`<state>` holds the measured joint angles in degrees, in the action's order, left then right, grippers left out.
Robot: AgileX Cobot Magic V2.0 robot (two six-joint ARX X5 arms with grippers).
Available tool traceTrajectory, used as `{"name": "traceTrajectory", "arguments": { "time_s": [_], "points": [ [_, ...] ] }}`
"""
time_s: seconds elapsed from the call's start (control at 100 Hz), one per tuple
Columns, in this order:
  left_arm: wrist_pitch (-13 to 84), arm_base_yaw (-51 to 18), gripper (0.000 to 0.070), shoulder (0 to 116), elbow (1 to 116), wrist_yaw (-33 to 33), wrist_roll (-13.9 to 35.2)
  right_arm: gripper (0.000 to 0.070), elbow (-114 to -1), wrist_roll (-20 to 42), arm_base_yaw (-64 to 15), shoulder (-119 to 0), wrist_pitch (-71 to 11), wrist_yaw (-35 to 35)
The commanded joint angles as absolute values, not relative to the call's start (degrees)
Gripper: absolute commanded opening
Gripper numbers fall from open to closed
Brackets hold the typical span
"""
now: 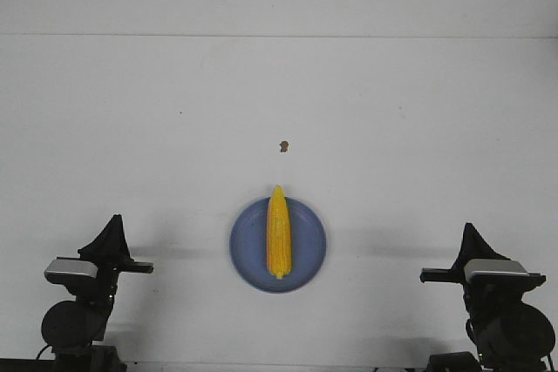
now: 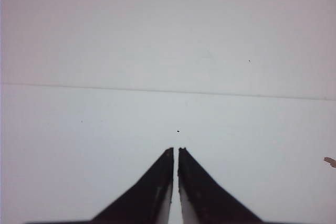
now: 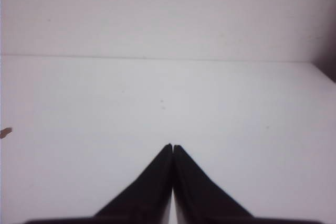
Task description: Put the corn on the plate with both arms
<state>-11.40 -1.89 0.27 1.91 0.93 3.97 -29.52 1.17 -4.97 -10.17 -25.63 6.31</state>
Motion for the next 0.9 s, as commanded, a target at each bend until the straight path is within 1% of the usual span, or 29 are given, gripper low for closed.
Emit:
{"name": "traceTrajectory", "arguments": {
  "time_s": [0.0,0.15,0.27,0.54,0.7,0.89],
  "points": [
    [-12.05,-1.85,0.0016,0.19,0.8,0.8,3.7,0.0,-28.01,0.19,-4.62,-8.73,-23.46,6.46],
    [-12.05,-1.85,0.0015,0.19,0.8,0.8,3.7,0.0,-19.81,0.25,-4.1,-3.18,-12.93,5.43],
    [-12.05,-1.85,0.0015,0.19,0.8,0.8,3.7,0.0,-13.74,0.36,-4.1,-0.12,-6.33,5.41],
    [-12.1,-1.87,0.0015,0.19,0.8,0.8,3.7,0.0,-4.67,1.76,-2.87,-0.08,4.14,4.16],
    [-12.08,-1.87,0.0015,0.19,0.8,0.8,3.7,0.0,-0.73,2.94,-2.15,-0.08,8.62,2.94],
    [-12.05,-1.87,0.0015,0.19,0.8,0.8,3.7,0.0,-0.71,3.25,-0.27,-0.08,8.47,2.87]
  ]
}}
